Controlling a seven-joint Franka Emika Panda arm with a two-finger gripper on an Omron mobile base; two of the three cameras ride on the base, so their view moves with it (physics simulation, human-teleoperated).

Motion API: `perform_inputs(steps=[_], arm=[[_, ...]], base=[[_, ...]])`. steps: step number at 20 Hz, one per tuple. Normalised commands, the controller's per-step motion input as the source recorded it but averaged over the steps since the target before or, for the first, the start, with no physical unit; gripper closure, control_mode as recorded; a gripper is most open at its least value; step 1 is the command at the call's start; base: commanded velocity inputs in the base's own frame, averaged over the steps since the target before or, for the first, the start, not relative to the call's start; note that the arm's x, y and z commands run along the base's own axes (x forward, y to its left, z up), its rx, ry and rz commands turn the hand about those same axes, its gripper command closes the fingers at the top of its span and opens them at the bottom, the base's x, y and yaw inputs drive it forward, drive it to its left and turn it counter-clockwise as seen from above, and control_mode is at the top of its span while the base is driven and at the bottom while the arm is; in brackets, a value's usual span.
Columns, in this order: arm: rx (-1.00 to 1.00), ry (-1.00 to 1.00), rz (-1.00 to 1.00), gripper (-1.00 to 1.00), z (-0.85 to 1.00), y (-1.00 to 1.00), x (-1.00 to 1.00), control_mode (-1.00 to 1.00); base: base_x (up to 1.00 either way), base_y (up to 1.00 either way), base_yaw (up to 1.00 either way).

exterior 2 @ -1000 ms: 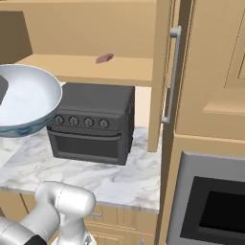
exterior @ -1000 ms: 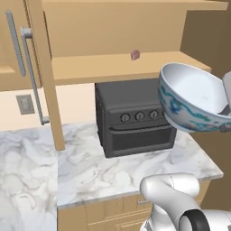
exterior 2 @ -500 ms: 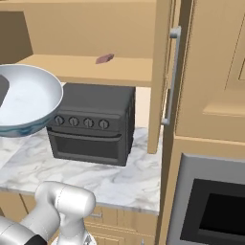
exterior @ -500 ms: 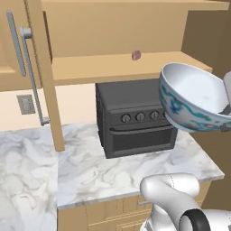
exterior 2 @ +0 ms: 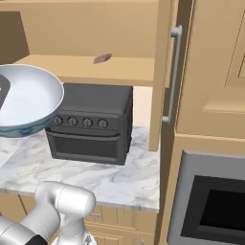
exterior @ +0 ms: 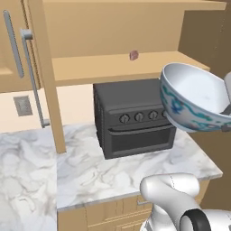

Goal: Pick the mug and place it in the sink. Pick the bowl and place it in the open cabinet and then close the cabinet.

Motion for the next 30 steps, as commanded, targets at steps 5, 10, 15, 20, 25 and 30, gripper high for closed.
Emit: perform_inputs(steps=[5,10,15,20,25,30], arm=[[0.0,0.0,0.0,1.0,0.0,0.0,0.0,1.0],[0.0,0.0,0.0,1.0,0.0,0.0,0.0,1.0],[0.0,0.0,0.0,1.0,0.0,0.0,0.0,1.0],[0.0,0.0,0.0,1.0,0.0,0.0,0.0,1.0],[-0.03,-0.01,-0.01,1.0,0.03,0.0,0.07,-1.0],[-0.16,-0.14,0.0,1.0,0.14,0.05,0.07,-1.0]], base=[[0.34,0.0,-0.2],[0.49,0.01,-0.12],[0.48,0.0,-0.12],[0.28,0.0,-0.06],[0.05,0.0,-0.02],[0.0,0.0,0.0]])
